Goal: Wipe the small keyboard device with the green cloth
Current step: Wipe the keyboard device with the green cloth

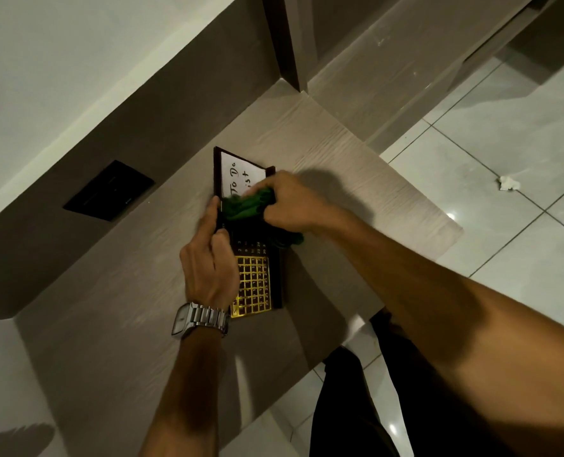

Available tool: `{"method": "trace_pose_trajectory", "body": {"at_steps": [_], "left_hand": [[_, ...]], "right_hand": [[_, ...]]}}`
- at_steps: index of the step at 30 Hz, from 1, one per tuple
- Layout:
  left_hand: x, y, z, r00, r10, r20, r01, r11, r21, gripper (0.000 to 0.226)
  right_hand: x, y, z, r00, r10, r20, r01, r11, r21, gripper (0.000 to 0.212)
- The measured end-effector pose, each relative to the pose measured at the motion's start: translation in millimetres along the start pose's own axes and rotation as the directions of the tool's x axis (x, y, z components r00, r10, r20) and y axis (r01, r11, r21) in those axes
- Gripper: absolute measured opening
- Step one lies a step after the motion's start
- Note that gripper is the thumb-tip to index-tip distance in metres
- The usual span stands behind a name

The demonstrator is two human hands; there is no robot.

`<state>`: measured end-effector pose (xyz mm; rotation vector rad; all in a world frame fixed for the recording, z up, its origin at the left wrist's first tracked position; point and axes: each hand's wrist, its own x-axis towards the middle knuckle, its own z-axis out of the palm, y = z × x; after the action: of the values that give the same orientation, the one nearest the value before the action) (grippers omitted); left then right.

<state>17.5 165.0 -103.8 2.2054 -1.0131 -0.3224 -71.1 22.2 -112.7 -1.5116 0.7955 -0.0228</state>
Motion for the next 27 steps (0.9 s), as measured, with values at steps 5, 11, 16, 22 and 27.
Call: {"method": "trace_pose_trajectory", "body": {"at_steps": [5, 11, 16, 22, 27], "left_hand": [[-3.1, 1.0, 4.3, 0.999, 0.016, 0.051, -0.016, 1.000, 0.007, 0.057], [4.6, -3.8, 4.2, 0.993, 0.007, 0.116, -0.015, 0.998, 0.065, 0.066], [0.0, -5.6, 6.4, 0.989, -0.022, 0.145, 0.009, 0.996, 0.094, 0.078], [8.4, -2.1, 8.5, 0.994, -0.007, 0.108, -0.002, 0.997, 0.078, 0.080], [3.2, -9.1, 4.1, 0.992, -0.037, 0.119, 0.023, 0.993, 0.113, 0.080]], "right_hand": [[4.6, 21.6, -19.4, 0.968, 0.236, 0.084, -0.203, 0.936, -0.286, 0.046], [19.1, 23.9, -34.8, 0.925, 0.231, -0.301, -0.268, 0.959, -0.087, 0.038], [6.9, 37.2, -30.7, 0.937, 0.348, 0.014, -0.346, 0.934, -0.093, 0.004], [24.5, 23.8, -41.7, 0.936, 0.319, -0.147, -0.330, 0.943, -0.051, 0.027], [27.3, 35.0, -33.1, 0.943, 0.322, -0.084, -0.327, 0.943, -0.056, 0.032]]}}
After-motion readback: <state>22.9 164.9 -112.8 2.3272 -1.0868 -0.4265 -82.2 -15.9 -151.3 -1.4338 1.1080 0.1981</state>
